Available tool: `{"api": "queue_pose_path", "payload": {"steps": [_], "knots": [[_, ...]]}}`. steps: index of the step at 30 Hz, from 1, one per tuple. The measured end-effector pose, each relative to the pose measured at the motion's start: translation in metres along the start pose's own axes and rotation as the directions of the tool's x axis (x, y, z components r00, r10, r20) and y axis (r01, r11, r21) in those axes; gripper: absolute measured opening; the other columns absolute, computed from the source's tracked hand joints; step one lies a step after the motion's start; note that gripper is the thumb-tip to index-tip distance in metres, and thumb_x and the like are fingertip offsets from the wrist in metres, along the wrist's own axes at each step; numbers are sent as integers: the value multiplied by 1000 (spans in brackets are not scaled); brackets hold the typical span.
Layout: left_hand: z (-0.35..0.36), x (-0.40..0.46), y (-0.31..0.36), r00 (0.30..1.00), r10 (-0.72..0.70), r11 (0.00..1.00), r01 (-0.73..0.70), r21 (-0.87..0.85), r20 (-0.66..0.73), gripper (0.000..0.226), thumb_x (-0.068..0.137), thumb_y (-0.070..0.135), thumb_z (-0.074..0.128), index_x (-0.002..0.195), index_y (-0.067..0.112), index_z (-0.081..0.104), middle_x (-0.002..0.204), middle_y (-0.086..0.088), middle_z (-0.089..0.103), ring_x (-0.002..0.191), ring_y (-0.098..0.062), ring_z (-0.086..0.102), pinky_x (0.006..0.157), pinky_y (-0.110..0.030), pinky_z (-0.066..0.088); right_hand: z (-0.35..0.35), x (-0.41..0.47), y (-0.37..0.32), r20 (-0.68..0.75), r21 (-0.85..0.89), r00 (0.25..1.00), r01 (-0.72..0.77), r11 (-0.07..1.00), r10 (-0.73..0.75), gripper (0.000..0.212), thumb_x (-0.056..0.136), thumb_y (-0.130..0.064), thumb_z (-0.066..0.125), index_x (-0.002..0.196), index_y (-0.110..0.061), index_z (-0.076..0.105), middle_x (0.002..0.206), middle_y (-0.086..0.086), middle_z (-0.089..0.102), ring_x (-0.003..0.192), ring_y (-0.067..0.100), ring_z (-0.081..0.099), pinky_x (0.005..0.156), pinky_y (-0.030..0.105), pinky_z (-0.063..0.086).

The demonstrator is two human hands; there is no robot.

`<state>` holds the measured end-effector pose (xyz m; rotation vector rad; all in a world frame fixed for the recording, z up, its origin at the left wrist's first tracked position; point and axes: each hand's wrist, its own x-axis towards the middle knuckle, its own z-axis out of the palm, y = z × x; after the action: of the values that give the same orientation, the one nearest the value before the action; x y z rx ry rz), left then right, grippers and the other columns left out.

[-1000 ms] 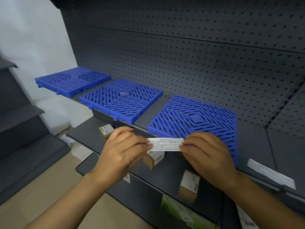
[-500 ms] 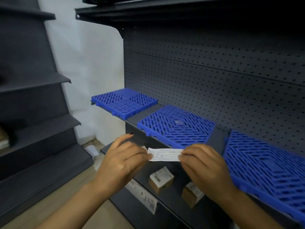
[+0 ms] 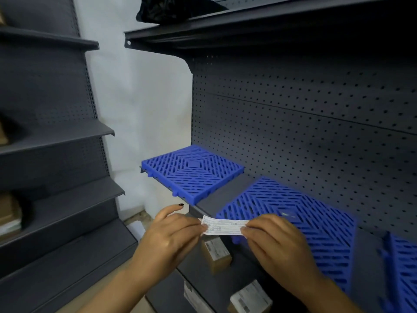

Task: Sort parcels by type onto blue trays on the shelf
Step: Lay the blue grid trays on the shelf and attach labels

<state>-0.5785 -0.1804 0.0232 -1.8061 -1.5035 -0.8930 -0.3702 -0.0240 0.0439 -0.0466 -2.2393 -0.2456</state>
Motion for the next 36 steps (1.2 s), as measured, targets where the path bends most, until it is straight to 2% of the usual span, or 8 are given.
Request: {"api": "queue_pose_path", "payload": {"steps": [4, 8, 14, 20, 25, 29, 33, 36], "knots": [[15, 11, -35, 1000, -9, 1000, 9, 14, -2, 18, 91, 24, 59, 101, 17, 73, 100, 7, 70, 87, -8, 63, 97, -36, 43, 30, 21, 20, -12, -5, 1000, 16, 1000, -16, 37, 100, -29, 43, 86, -13, 73, 91, -1, 68, 87, 15, 60, 74, 31, 52], [27, 16, -63, 1000, -19, 1000, 19, 14, 0, 20, 91, 26, 58, 99, 18, 74, 99, 8, 70, 89, -6, 63, 97, -35, 43, 53, 31, 35, 16, -28, 999, 42, 999, -42, 37, 100, -29, 41, 88, -14, 73, 93, -1, 68, 89, 15, 60, 77, 31, 52], [45, 19, -104, 1000, 5, 1000, -4, -11, 13, 20, 90, 28, 59, 99, 20, 74, 100, 10, 70, 90, -5, 63, 97, -34, 43, 82, 49, 44, 34, -46, 999, 21, 999, -20, 45, 103, -31, 32, 89, -16, 73, 92, -3, 68, 85, 14, 62, 70, 31, 53], [61, 19, -157, 998, 34, 998, -32, -47, 47, 21, 89, 34, 58, 99, 25, 75, 98, 14, 70, 92, -1, 62, 97, -34, 42, 117, 62, 44, 85, -84, 995, -50, 995, 57, 21, 88, -30, 51, 92, -21, 70, 91, -7, 66, 84, 10, 58, 65, 26, 53], [68, 22, -214, 990, 122, 989, -114, -96, 77, 23, 90, 35, 55, 94, 27, 75, 95, 16, 70, 92, 2, 60, 104, -23, 34, 154, 85, 33, 107, -135, 981, -146, 980, 161, 23, 87, -33, 50, 90, -25, 72, 92, -10, 67, 86, 6, 57, 66, 23, 52], [75, 20, -260, 986, 158, 979, -148, -143, 60, 36, 98, 40, 42, 91, 28, 76, 92, 16, 70, 92, 5, 57, 108, -18, 27, 182, 110, 21, 100, -186, 970, -201, 962, 222, 27, 90, -36, 46, 87, -28, 71, 88, -12, 66, 82, 5, 57, 67, 19, 49], [85, 12, -299, 979, 196, 970, -185, -159, 56, 43, 100, 43, 36, 89, 29, 77, 89, 16, 71, 90, 4, 56, 107, -17, 26, 211, 125, 10, 129, -229, 950, -252, 940, 286, 31, 97, -35, 39, 87, -31, 69, 87, -13, 65, 82, 5, 57, 69, 20, 49], [87, 7, -322, 977, 203, 964, -188, -188, 63, 44, 99, 44, 36, 89, 31, 76, 89, 18, 71, 87, 5, 59, 105, -17, 28, 228, 134, -1, 147, -233, 931, -296, 926, 334, 8, 80, -31, 63, 84, -31, 69, 85, -13, 65, 79, 6, 58, 65, 21, 51]]}}
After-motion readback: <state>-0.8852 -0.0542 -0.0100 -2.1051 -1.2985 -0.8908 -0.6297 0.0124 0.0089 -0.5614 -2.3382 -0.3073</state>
